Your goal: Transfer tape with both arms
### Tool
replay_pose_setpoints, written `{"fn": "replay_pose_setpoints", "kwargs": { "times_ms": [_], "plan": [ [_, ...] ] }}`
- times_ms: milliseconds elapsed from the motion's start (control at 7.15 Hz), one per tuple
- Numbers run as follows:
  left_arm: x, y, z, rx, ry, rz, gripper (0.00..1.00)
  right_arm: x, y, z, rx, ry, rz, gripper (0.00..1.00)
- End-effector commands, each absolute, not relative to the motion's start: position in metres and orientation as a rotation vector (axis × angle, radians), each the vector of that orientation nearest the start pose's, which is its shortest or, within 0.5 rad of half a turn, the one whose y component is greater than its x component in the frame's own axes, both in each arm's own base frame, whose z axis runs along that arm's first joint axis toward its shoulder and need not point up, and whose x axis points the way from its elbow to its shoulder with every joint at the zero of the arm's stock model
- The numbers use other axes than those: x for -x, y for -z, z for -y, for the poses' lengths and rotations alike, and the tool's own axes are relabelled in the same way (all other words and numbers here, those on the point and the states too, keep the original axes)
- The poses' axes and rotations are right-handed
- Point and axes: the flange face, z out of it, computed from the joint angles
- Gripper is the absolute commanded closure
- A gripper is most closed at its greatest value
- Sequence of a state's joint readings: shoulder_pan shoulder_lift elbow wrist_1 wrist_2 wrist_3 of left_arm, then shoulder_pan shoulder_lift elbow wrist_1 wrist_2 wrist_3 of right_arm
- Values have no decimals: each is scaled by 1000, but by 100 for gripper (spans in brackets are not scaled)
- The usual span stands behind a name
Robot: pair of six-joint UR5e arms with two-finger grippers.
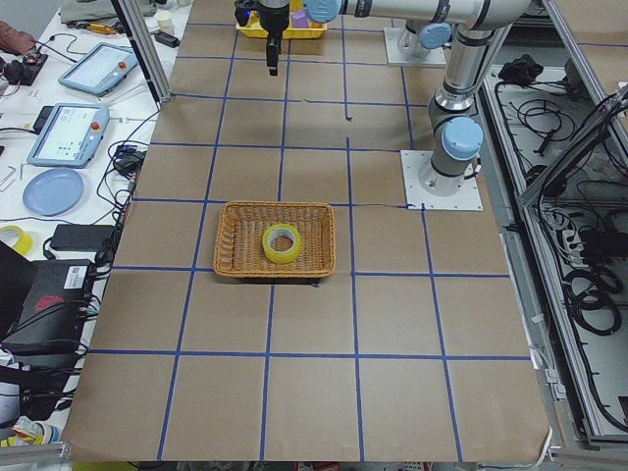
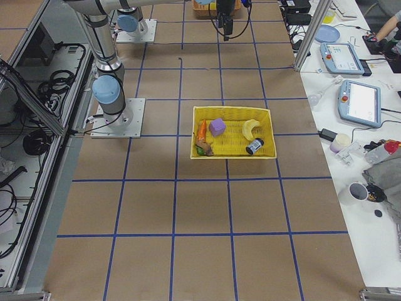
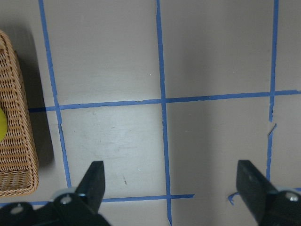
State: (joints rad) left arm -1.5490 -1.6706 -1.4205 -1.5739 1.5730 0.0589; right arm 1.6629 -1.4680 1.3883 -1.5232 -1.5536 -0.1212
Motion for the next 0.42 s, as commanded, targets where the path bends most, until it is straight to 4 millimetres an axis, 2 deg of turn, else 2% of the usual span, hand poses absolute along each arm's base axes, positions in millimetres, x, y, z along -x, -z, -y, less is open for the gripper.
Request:
{"fn": "replay_pose_setpoints", "kwargs": {
  "times_ms": [0,280],
  "plan": [
    [121,-504,535,-56,56,-3142,0,-184,-520,523,333,51,-3104,0],
    [120,-507,532,-56,63,-3143,0,-184,-520,523,333,51,-3105,0]
  ]
}}
